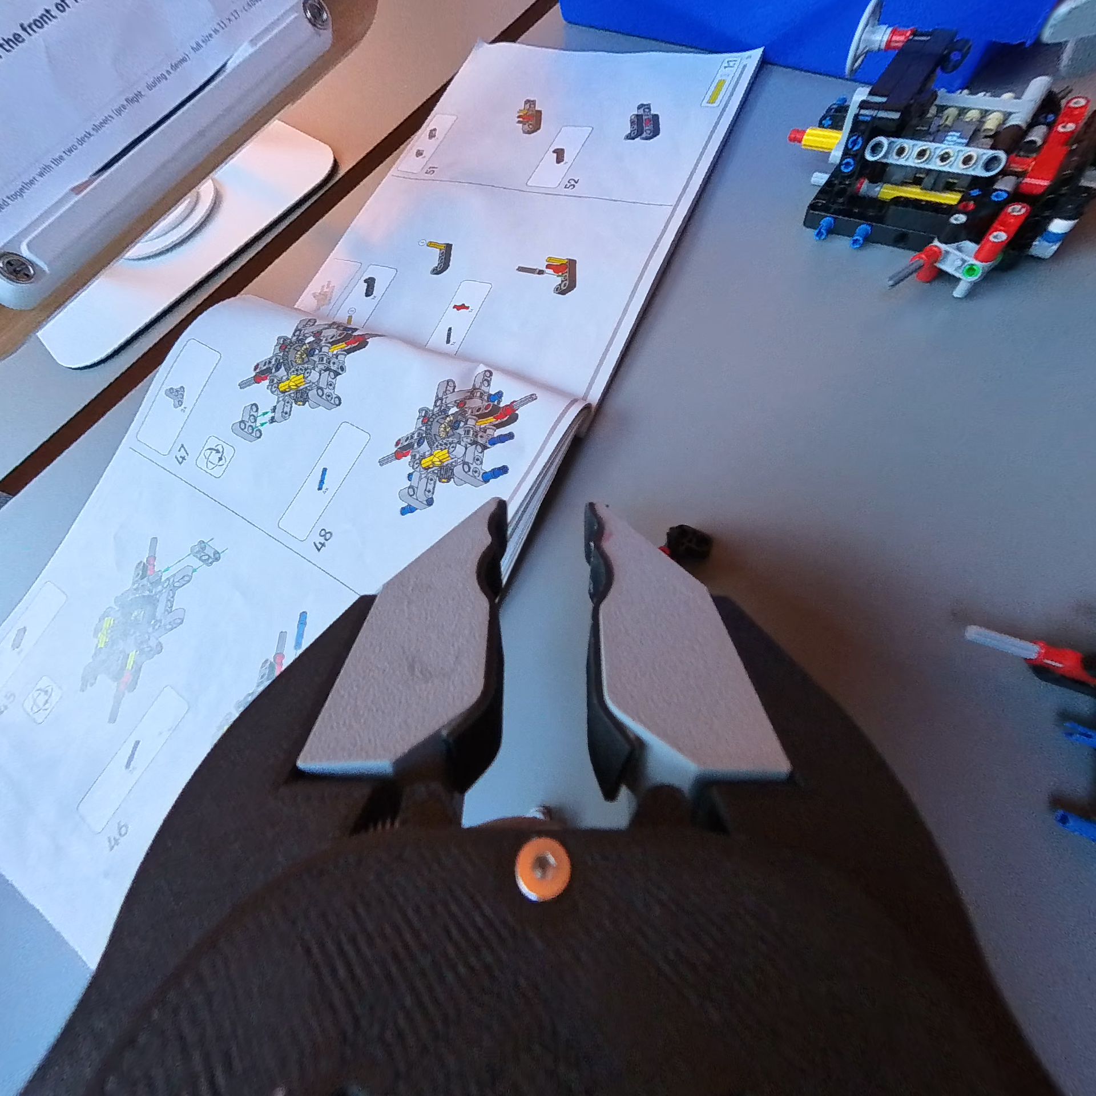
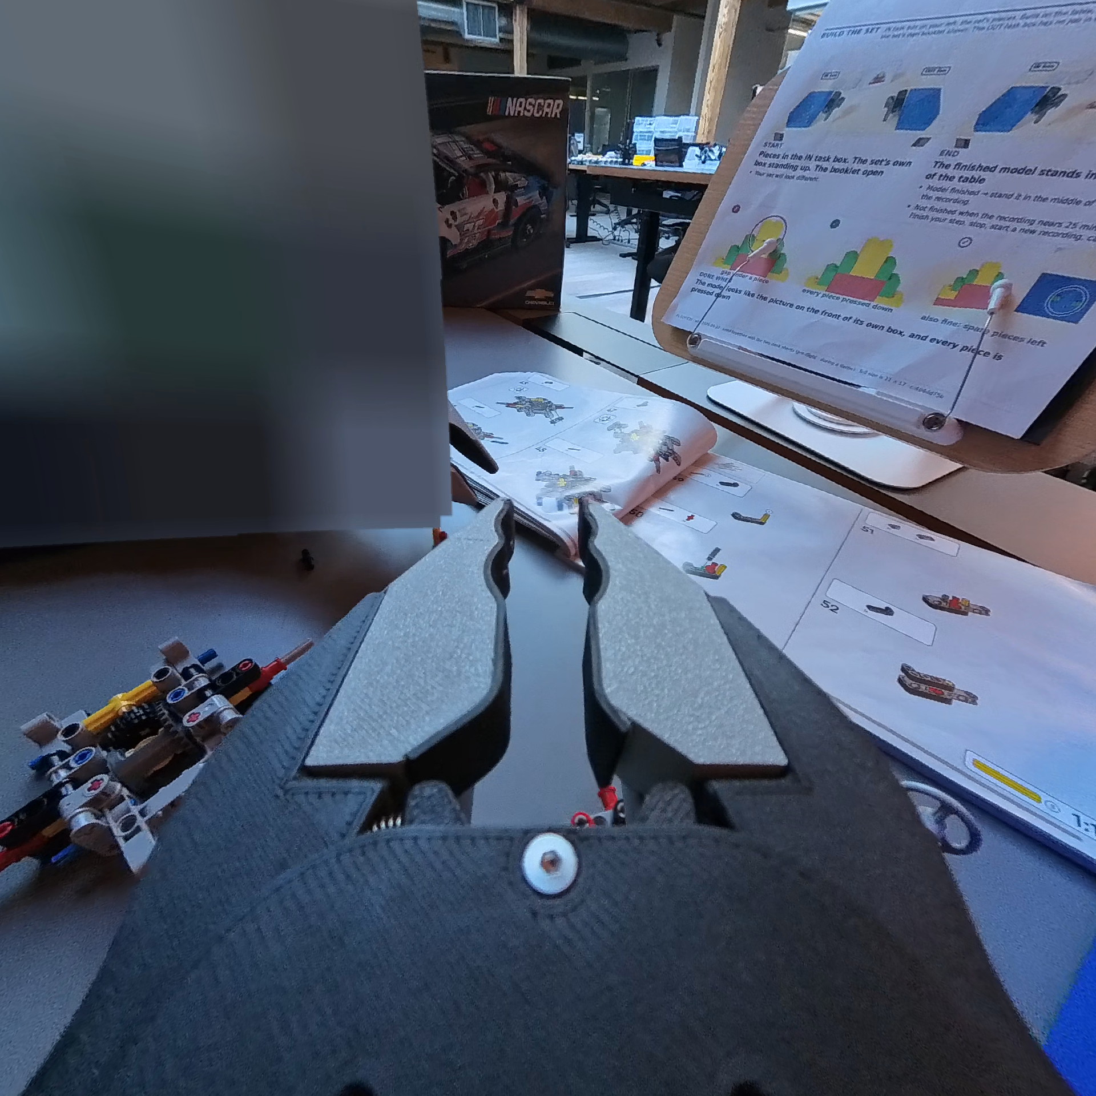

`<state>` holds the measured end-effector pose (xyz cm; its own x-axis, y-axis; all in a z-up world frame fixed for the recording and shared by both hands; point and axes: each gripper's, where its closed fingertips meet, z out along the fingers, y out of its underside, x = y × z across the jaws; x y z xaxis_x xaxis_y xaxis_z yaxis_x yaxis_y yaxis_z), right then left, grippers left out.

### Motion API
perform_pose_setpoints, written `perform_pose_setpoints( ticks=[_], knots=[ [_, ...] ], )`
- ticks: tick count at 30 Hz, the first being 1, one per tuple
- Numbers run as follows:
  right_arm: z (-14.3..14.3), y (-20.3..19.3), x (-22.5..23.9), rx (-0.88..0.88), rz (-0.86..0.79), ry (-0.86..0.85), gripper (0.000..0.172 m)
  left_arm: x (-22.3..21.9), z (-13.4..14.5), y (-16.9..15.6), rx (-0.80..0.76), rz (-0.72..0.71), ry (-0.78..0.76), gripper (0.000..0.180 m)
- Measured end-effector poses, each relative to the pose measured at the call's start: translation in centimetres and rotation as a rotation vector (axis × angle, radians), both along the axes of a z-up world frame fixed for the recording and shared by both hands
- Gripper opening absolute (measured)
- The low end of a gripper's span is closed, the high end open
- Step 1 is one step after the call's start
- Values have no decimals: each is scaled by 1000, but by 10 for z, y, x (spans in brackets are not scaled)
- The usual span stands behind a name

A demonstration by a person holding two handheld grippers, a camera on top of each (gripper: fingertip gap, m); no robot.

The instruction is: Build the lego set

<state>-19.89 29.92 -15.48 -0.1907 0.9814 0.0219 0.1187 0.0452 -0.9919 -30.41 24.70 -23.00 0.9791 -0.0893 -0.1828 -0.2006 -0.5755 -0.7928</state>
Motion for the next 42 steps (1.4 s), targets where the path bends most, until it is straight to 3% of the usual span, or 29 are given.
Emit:
perform_pose_setpoints(
  ticks=[42],
  knots=[
    [-11, -3, -3, -5, 16, -32, 14, -2, 6, 0, 25, 10, -4, 21]
  ],
)
